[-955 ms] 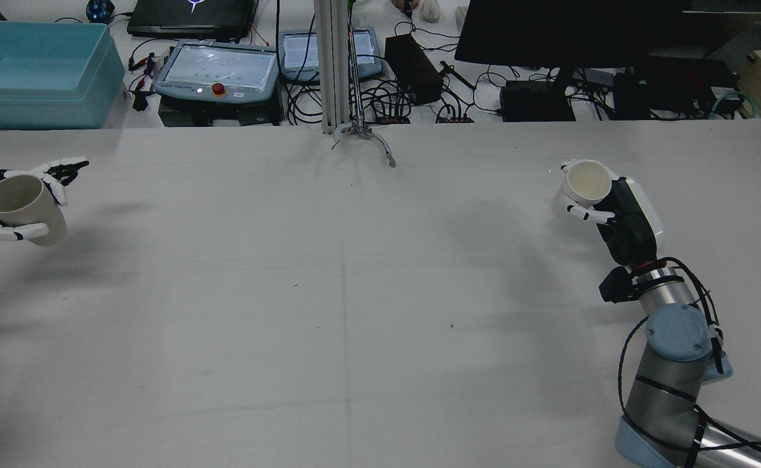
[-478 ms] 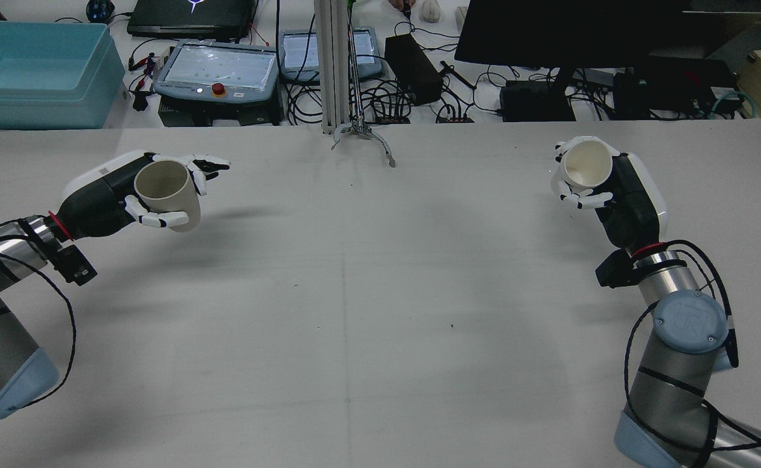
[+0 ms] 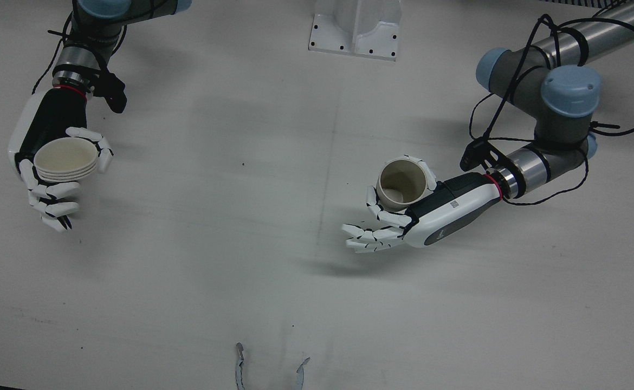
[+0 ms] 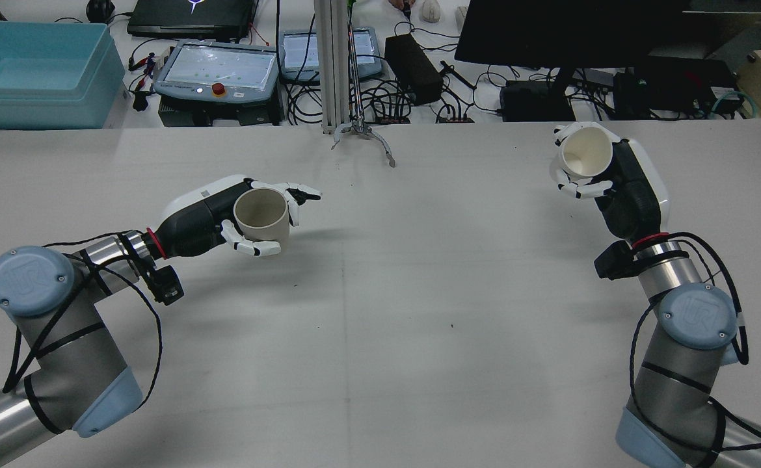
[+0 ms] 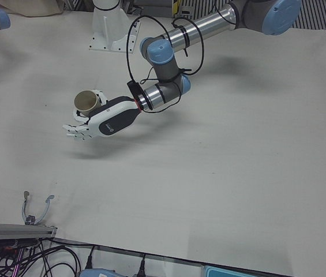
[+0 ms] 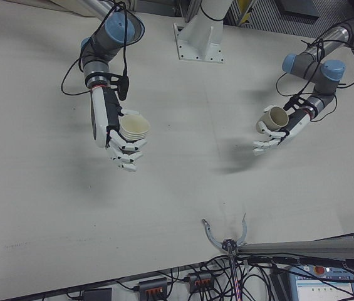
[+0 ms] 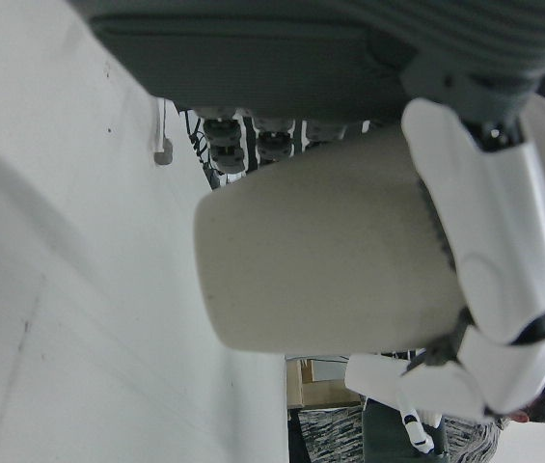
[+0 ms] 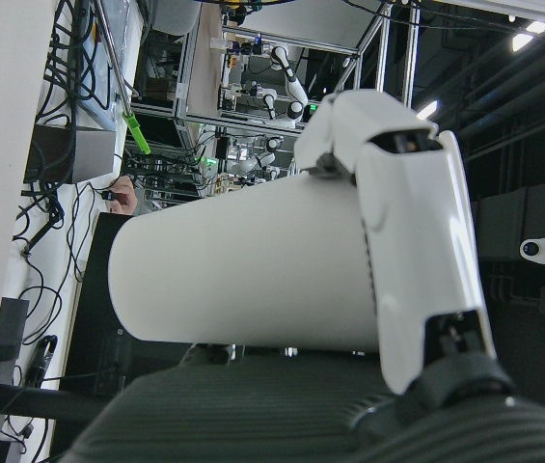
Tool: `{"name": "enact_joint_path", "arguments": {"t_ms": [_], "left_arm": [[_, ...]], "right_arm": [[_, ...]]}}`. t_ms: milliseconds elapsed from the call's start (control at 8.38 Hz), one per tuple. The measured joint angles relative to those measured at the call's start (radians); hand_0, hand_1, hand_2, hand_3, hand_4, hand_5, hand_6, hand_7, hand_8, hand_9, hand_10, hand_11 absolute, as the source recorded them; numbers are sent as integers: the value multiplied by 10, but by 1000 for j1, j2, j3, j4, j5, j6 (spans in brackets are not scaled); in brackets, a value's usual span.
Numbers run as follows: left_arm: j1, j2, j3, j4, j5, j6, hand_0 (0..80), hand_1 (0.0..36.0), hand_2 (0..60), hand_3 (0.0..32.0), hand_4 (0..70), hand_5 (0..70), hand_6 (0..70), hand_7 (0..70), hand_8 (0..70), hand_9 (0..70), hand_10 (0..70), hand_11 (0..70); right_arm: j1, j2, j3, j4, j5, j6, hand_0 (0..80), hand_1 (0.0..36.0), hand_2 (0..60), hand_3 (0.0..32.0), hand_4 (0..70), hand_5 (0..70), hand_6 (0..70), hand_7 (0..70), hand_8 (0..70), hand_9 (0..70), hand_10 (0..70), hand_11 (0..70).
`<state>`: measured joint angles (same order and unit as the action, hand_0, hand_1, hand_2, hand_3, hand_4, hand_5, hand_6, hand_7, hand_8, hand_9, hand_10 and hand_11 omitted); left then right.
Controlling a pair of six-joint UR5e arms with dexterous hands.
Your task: Pour water
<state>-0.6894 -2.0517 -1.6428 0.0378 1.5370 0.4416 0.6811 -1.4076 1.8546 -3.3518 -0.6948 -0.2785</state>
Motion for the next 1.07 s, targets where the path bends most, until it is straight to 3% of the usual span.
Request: {"name": "enact_joint_path", "arguments": {"t_ms": [239, 358, 478, 597, 836, 1075], "left_arm": [[63, -41, 24, 13, -1, 21, 484, 277, 600, 0, 700, 491, 189, 212, 122, 123, 75, 112], [84, -55, 32, 16, -1, 29, 485, 277, 600, 0, 700, 495, 191, 211, 123, 122, 73, 109], [98, -65, 36, 19, -1, 35, 488, 278, 600, 0, 700, 497, 190, 210, 121, 121, 72, 109], [105, -74, 36, 25, -1, 38, 492, 283, 600, 0, 700, 501, 190, 209, 121, 120, 72, 109], [116, -91, 38, 35, -1, 40, 490, 280, 600, 0, 700, 503, 190, 207, 120, 119, 71, 108], [124, -102, 38, 38, -2, 41, 492, 281, 600, 0, 700, 503, 187, 204, 119, 118, 72, 109]], "right_arm": [[9, 22, 24, -8, -3, -60, 800, 360, 600, 0, 443, 700, 269, 495, 153, 237, 120, 214], [10, 46, 42, -12, -4, -130, 728, 360, 600, 0, 433, 700, 275, 504, 147, 229, 117, 207], [10, 85, 64, -17, -7, -236, 730, 360, 600, 0, 457, 700, 286, 527, 128, 203, 111, 198], [11, 137, 81, -20, -10, -355, 797, 360, 600, 0, 458, 700, 289, 531, 118, 190, 110, 198], [-2, 227, 141, -22, -42, -626, 714, 360, 600, 0, 406, 700, 275, 514, 112, 184, 105, 191], [-76, 252, 285, -20, -53, -987, 698, 360, 600, 0, 377, 700, 252, 456, 106, 177, 97, 181]]}}
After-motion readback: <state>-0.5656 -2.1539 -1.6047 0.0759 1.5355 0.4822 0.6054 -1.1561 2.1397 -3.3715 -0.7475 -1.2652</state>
